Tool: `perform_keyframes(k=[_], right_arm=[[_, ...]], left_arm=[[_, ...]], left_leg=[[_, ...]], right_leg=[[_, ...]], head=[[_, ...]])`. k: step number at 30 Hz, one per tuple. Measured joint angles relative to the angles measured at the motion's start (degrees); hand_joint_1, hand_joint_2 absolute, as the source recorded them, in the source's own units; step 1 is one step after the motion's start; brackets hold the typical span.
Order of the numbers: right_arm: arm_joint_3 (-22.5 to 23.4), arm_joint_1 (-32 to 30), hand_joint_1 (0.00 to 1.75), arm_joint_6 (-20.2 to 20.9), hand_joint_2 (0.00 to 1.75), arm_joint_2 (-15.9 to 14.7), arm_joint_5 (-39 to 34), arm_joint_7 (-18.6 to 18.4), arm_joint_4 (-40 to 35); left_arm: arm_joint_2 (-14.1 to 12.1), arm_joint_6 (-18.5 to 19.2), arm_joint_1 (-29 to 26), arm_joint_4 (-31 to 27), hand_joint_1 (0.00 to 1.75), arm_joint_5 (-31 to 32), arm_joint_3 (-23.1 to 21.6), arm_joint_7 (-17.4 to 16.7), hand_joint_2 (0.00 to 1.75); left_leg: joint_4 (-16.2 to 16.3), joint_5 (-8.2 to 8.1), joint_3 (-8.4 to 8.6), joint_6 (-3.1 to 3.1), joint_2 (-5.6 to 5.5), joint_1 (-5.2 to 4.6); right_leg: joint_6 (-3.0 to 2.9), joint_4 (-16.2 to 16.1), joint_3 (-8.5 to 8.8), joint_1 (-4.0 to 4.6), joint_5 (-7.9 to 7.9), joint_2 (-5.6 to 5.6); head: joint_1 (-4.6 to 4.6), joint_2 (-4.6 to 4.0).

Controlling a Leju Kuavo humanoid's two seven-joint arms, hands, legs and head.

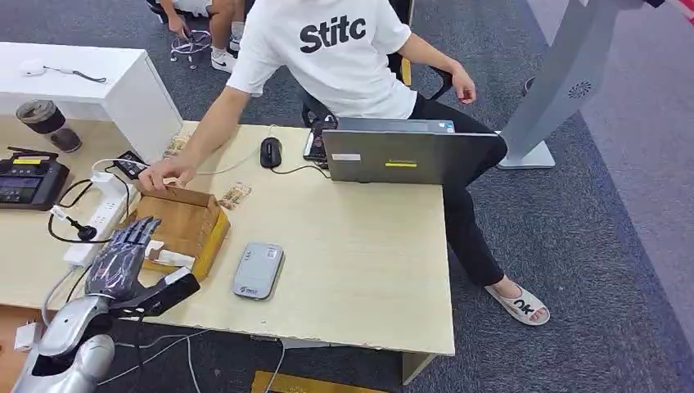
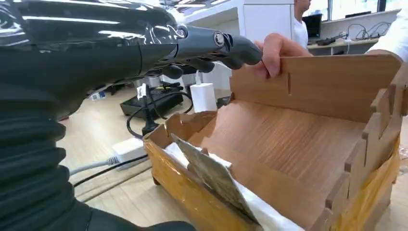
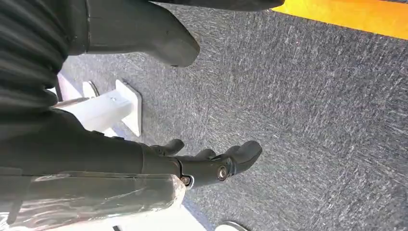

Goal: Pass the card to the sensor for recognition and then transmit it.

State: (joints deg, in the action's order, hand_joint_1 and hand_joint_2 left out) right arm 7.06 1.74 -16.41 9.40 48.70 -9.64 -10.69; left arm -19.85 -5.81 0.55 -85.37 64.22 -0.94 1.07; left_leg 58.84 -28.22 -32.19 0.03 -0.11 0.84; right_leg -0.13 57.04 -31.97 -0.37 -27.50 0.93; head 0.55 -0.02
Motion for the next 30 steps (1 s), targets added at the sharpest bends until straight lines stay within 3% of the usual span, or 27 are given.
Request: perform_keyframes(k=[5, 8, 11, 15, 20, 22, 30], right_arm=[[0.00, 0.00, 0.00, 0.00, 1.75, 0.00, 0.00, 0.00, 0.00], [0.00, 0.00, 0.00, 0.00, 1.75, 0.00, 0.11, 0.00, 0.00], [0.00, 0.00, 0.00, 0.00, 1.75, 0.00, 0.68, 0.00, 0.00], [0.00, 0.00, 0.00, 0.00, 1.75, -0.02, 0.70, 0.00, 0.00], [0.02, 0.00, 0.00, 0.02, 1.75, -0.02, 0.92, 0.00, 0.00], [0.02, 0.00, 0.00, 0.04, 1.75, -0.02, 0.94, 0.00, 0.00], [0.02, 0.00, 0.00, 0.06, 1.75, -0.02, 1.01, -0.09, 0.00]], left_arm=[[-0.31, 0.15, 0.03, 0.15, 0.73, -0.20, 0.00, -0.07, 1.75], [-0.41, 0.55, 0.03, 0.39, 0.77, -0.57, 0.00, -0.48, 1.75], [-0.52, 0.63, 0.03, 0.59, 0.99, -0.85, 0.00, -0.59, 1.75], [-0.83, 0.68, 0.03, 0.92, 1.43, -0.90, 0.00, -0.66, 1.75], [-0.98, 0.72, 0.03, 1.49, 1.41, -1.05, 0.00, -0.68, 1.75], [-1.00, 0.77, 0.02, 1.81, 1.50, -1.11, 0.00, -0.68, 1.75], [-1.27, 0.77, 0.02, 2.64, 1.47, -1.20, 0.00, -0.70, 1.75]], left_leg=[[0.00, 0.00, 0.00, 0.00, 0.00, 0.00], [0.00, 0.00, 0.00, 0.00, 0.00, 0.00], [0.00, 0.00, 0.00, 0.00, 0.00, 0.00], [0.00, 0.00, 0.00, 0.00, 0.00, 0.00], [0.00, 0.00, -0.01, 0.00, 0.00, 0.00], [0.00, 0.00, -0.01, 0.00, -0.01, 0.00], [0.00, 0.00, 0.00, 0.00, -0.01, 0.00]], right_leg=[[0.00, 0.00, 0.00, 0.00, 0.00, 0.00], [0.00, 0.00, 0.00, 0.00, 0.00, 0.00], [0.00, 0.00, 0.00, 0.00, 0.00, 0.00], [0.00, 0.00, 0.01, 0.00, 0.00, 0.00], [0.00, 0.00, 0.01, 0.00, 0.00, 0.00], [0.00, 0.00, 0.01, 0.00, 0.00, -0.01], [0.00, 0.00, 0.02, 0.00, 0.00, -0.01]], head=[[-0.02, 0.00], [0.00, 0.00], [0.00, 0.00], [-0.02, 0.00], [0.00, 0.00], [-0.02, 0.00], [0.00, 0.00]])
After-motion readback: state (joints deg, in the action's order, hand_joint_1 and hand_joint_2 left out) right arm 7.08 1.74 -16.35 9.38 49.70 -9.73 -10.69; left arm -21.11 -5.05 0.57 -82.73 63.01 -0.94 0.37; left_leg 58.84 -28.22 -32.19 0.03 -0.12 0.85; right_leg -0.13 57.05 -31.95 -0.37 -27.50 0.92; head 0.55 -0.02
